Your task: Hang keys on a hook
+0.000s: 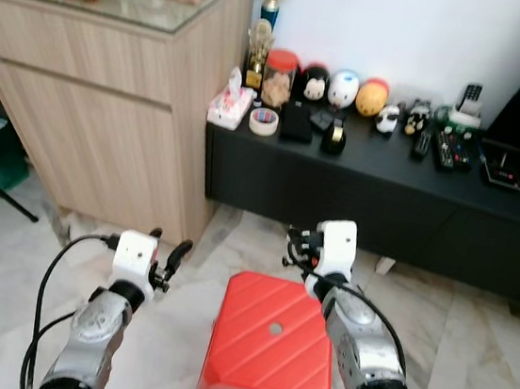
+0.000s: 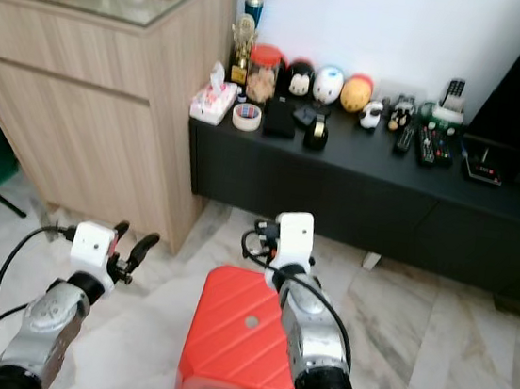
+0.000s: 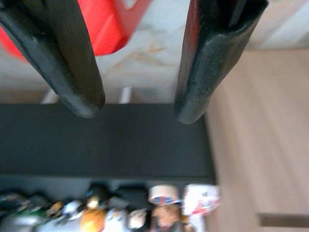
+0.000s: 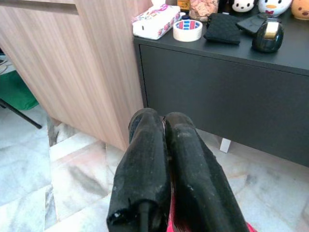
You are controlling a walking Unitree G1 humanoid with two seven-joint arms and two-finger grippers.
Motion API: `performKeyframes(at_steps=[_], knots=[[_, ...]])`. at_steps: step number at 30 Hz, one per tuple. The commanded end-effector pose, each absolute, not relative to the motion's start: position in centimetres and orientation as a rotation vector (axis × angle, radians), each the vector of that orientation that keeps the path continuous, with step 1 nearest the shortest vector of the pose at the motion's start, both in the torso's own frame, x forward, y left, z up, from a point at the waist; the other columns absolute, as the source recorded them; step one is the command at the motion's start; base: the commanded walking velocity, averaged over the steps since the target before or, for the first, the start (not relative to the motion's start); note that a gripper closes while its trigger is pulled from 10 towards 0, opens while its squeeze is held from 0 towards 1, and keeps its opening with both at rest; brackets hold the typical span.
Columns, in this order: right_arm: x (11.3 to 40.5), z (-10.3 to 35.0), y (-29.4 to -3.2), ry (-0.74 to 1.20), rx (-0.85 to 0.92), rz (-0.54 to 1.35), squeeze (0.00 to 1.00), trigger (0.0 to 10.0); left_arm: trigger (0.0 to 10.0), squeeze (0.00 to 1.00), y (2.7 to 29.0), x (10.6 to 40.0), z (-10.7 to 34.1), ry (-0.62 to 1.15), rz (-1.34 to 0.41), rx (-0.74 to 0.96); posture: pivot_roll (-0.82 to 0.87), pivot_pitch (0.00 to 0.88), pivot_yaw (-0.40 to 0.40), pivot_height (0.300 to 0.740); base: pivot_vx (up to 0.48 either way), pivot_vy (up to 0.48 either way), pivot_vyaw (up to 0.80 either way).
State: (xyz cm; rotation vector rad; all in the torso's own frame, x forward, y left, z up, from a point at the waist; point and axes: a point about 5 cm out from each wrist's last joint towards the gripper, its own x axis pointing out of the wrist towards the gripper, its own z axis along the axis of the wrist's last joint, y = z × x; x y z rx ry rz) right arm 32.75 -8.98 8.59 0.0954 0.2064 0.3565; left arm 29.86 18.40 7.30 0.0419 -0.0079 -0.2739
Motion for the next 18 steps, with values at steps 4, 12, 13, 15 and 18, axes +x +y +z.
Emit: performKeyframes(at_steps=[4, 12, 13, 15, 18], knots=[[32.7, 9.0, -9.0, 0.204, 0.096, 0.361, 0.00, 10.0, 10.0, 0.00, 17.4, 30.3, 8.5, -0.025, -0.385, 0.043, 0.06, 0.000, -0.075, 0.730, 0.000, 0.000, 0.00], [32.4, 9.6, -7.6, 0.244, 0.093, 0.467, 0.00, 10.0, 10.0, 0.00, 15.1, 29.5, 9.8, 0.002, -0.645, 0.069, 0.06, 0.000, -0.083, 0.740, 0.000, 0.000, 0.00], [32.4, 9.6, -7.5, 0.248, 0.083, 0.477, 0.00, 10.0, 10.0, 0.00, 15.0, 29.4, 9.8, 0.006, -0.655, 0.072, 0.06, 0.000, -0.085, 0.740, 0.000, 0.000, 0.00], [32.3, 9.5, -7.4, 0.263, 0.055, 0.488, 0.00, 10.0, 10.0, 0.00, 14.9, 29.2, 9.8, 0.016, -0.677, 0.075, 0.06, 0.000, -0.085, 0.740, 0.000, 0.000, 0.00], [32.2, 9.8, -7.2, 0.263, 0.067, 0.493, 0.00, 10.0, 10.0, 0.00, 14.7, 28.8, 10.0, 0.044, -0.732, 0.074, 0.07, 0.004, -0.083, 0.740, 0.000, 0.000, 0.00]])
